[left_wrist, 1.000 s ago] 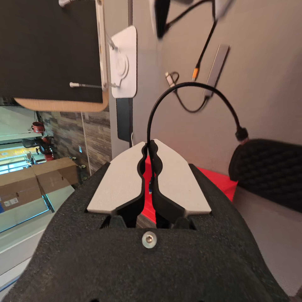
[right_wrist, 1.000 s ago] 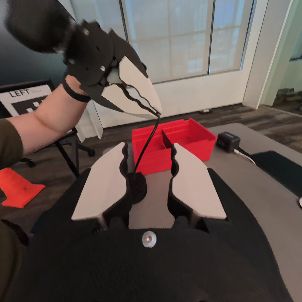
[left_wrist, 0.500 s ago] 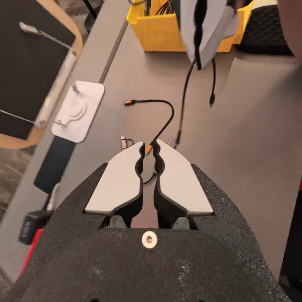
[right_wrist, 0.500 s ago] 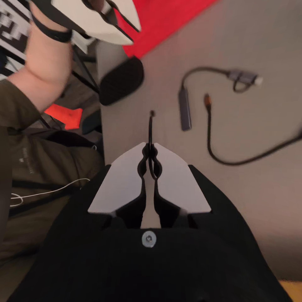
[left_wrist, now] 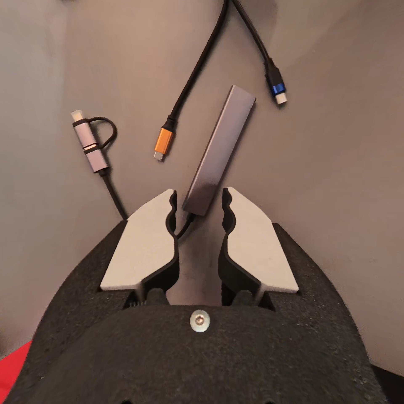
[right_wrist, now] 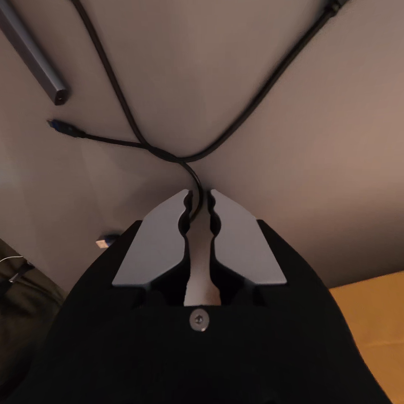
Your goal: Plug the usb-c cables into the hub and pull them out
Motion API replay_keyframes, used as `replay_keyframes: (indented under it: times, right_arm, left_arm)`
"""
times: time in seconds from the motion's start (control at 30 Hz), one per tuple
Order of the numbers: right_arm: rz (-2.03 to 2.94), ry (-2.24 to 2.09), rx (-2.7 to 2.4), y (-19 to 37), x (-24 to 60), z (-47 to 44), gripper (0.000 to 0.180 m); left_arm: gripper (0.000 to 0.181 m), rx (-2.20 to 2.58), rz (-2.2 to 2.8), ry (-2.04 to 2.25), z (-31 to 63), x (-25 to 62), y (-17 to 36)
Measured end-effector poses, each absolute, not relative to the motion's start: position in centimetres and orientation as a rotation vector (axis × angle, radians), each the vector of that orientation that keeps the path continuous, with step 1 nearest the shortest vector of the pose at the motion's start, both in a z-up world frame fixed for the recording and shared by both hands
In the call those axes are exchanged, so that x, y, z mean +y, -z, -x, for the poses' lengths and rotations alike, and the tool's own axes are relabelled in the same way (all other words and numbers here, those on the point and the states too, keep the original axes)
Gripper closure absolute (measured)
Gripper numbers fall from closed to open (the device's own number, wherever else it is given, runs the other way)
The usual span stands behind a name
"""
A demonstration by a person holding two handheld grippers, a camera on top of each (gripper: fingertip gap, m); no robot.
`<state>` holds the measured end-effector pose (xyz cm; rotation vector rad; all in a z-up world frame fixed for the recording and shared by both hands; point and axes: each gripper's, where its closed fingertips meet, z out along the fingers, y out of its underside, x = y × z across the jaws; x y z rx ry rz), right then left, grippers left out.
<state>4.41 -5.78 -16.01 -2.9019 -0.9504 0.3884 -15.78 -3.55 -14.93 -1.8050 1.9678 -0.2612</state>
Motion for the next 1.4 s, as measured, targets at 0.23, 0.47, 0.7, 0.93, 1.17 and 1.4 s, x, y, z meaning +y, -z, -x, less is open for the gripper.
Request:
replay_keyframes:
  times: [0.23,0.47,0.7,0.93,1.17,1.4]
  right_arm:
    - [2.772,-0.421,-0.968,13.5,-5.2,-4.6,0.158]
    - [2.604,-0.456,-0.99,10.1,-4.8,-3.7,0.158]
    - [2.531,-0.468,-0.983,8.8,-4.3,-3.3,0.16]
    - [1.989,-0.581,-1.178,4.8,-2.5,3.1,0.149]
    - [1.661,-0.456,-1.272,3.5,-2.2,8.7,0.139]
    - [1.652,-0.677,-1.276,3.6,-3.6,9.9,0.175]
  left_arm:
    - [0.147,1.823,1.794,0.527,13.1,-3.0,12.8]
    - [0.152,1.917,1.745,0.355,11.4,-0.2,14.9]
    - [0.167,2.015,1.804,0.355,10.7,0.1,15.6]
    - [0.169,1.94,1.761,0.423,9.7,-0.3,9.5]
    - [0.17,1.917,1.669,0.461,9.3,-2.3,3.3]
    - [0.17,1.857,1.599,0.616,9.2,-4.8,1.2]
